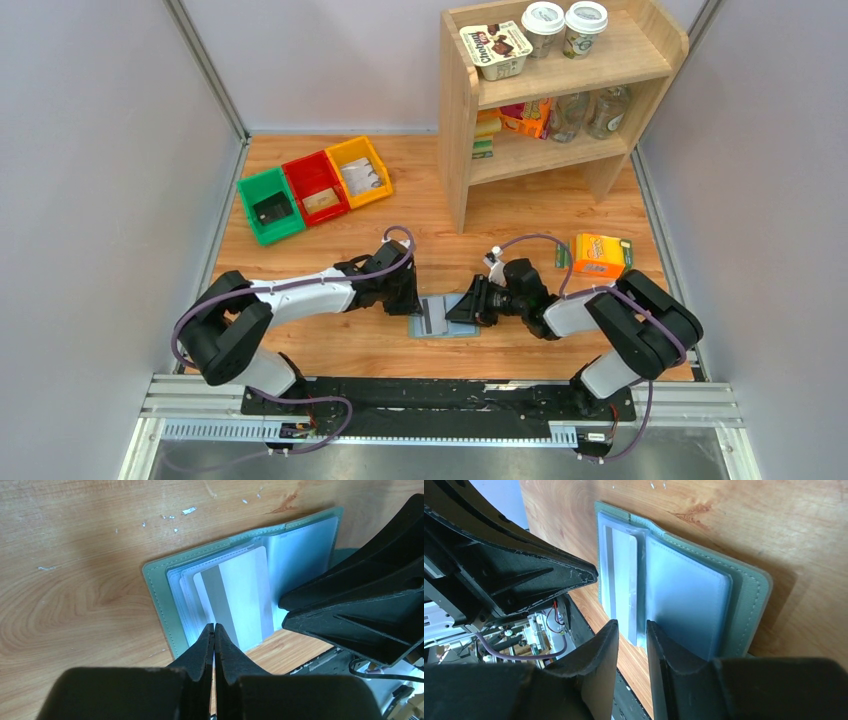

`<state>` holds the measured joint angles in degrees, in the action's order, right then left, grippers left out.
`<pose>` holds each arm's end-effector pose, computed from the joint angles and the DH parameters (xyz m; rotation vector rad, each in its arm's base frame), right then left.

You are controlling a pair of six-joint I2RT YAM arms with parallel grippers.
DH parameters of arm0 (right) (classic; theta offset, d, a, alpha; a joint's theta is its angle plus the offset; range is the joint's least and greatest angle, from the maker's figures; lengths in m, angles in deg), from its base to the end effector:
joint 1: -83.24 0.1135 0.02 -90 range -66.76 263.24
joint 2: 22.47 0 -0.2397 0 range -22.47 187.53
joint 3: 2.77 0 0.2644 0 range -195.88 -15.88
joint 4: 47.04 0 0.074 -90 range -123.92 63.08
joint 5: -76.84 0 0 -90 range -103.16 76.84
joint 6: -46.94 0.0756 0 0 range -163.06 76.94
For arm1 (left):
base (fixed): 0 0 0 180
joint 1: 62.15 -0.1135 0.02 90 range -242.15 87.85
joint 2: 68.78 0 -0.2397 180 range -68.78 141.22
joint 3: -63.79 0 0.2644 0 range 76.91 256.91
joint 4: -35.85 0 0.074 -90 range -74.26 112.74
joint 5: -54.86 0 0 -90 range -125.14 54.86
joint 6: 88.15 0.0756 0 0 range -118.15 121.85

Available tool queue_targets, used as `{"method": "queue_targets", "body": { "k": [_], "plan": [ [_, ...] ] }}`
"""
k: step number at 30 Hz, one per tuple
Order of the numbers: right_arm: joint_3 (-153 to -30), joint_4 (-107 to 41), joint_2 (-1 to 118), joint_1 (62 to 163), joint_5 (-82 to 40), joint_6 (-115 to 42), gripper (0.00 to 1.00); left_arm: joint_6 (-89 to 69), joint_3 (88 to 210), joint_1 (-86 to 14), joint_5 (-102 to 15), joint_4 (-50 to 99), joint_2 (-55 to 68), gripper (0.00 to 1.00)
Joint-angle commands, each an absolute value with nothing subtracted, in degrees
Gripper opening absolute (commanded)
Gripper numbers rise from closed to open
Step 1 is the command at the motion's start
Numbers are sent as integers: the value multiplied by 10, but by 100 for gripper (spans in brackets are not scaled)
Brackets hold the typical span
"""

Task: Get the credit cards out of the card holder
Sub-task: Remove the credit card from the card holder.

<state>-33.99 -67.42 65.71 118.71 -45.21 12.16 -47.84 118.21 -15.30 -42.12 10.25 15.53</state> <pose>0.1945 0.1879 0.0491 0.0727 2.5220 1.3979 0.2052 -0.2324 0.0974 -0.0160 2.7334 -0.7444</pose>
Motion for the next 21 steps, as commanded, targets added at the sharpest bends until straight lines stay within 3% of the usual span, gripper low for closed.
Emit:
{"method": "queue_targets", "body": {
  "k": [1, 14, 21],
  "plan": [
    [-355, -704, 670, 1190, -457, 116, 32, -469, 1176, -151, -423, 118, 165, 4],
    [-360, -738, 705, 1197, -467, 127, 29, -478, 1160, -151, -424, 121, 181, 2],
    [-357, -765, 710, 1197, -476, 134, 15, -479, 1156, -151, -423, 118, 180, 2]
  ]
}}
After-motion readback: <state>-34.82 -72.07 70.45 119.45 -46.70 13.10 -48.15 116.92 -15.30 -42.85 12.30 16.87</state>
